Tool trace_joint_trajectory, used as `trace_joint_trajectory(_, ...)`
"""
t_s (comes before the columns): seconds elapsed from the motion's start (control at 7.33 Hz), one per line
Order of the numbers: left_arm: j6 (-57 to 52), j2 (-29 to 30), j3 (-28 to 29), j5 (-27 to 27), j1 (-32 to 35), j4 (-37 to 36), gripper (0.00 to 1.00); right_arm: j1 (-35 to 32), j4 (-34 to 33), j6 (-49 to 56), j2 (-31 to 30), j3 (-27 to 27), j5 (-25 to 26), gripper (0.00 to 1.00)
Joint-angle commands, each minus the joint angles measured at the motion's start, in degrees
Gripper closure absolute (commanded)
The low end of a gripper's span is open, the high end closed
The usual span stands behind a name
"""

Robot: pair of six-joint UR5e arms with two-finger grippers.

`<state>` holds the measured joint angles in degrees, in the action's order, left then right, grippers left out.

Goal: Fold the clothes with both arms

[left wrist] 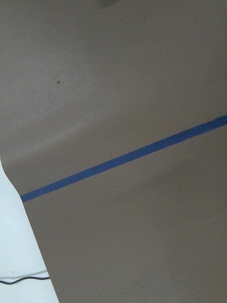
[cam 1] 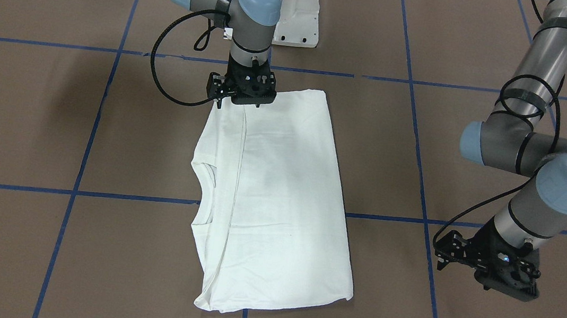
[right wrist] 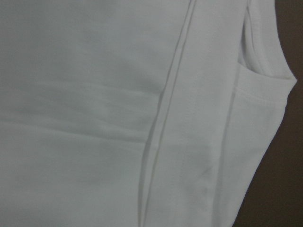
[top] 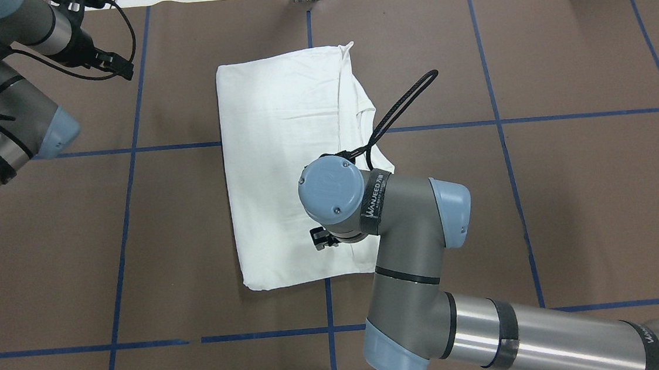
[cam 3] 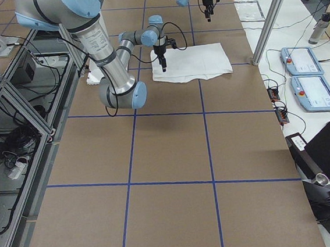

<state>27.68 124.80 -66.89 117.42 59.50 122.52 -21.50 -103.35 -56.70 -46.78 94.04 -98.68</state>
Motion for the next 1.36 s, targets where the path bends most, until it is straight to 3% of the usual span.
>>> trace_joint_trajectory(0.0, 0.0, -0.1, -0.1, 0.0, 0.0, 0.0, 0.0, 1.2, -1.9, 2.3, -0.2, -0.7, 0.0, 0.0)
trace_joint_trajectory(0.14, 0.0, -0.1, -0.1, 0.0, 0.0, 0.0, 0.0, 1.9, -1.9, 2.3, -0.4, -0.6, 0.2, 0.02)
trace_joint_trajectory(0.27, 0.0, -0.1, -0.1, 0.0, 0.0, 0.0, 0.0, 2.2, -2.0, 2.4, -0.6, -0.7, 0.5, 0.18)
trace_joint_trajectory(0.68, 0.1, -0.1, -0.1, 0.0, 0.0, 0.0, 0.0, 2.1, -4.4, 7.1, -0.2, 0.3, 0.6, 0.83)
trace_joint_trajectory(1.23, 0.4, -0.1, -0.1, 0.0, -0.1, 0.1, 0.0, 1.1, -6.5, 8.5, -0.5, 3.3, 0.9, 0.83)
